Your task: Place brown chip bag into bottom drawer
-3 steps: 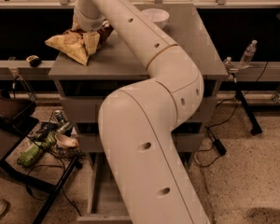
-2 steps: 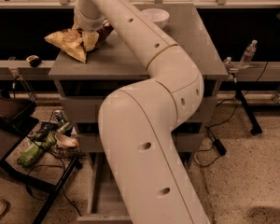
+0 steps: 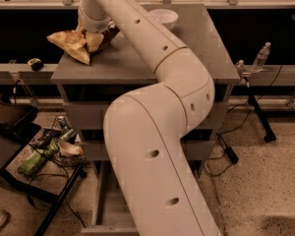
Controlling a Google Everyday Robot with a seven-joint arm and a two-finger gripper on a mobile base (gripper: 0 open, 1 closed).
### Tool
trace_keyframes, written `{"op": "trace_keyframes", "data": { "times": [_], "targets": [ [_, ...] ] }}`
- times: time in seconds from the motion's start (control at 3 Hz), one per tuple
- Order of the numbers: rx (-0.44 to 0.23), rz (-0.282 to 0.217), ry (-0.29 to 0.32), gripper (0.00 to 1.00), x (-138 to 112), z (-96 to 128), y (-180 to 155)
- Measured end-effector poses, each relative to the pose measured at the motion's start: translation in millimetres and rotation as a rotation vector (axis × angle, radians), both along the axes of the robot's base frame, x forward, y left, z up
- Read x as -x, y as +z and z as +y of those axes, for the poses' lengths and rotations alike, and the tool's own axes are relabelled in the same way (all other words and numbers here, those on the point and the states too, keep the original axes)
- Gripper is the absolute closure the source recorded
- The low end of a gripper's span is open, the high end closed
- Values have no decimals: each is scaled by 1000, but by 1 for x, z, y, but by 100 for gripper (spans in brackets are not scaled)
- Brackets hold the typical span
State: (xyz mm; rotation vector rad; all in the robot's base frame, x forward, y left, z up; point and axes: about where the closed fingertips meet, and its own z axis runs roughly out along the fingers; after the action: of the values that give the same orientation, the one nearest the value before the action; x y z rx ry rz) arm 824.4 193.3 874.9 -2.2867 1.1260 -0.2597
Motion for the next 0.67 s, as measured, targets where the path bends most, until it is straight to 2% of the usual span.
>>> {"op": "trace_keyframes", "data": {
  "times": [0.33, 0.67],
  "targets": [
    [13, -11, -1, 100, 1, -5, 7],
    [43, -59, -24, 100, 9, -31, 43]
  ]
}}
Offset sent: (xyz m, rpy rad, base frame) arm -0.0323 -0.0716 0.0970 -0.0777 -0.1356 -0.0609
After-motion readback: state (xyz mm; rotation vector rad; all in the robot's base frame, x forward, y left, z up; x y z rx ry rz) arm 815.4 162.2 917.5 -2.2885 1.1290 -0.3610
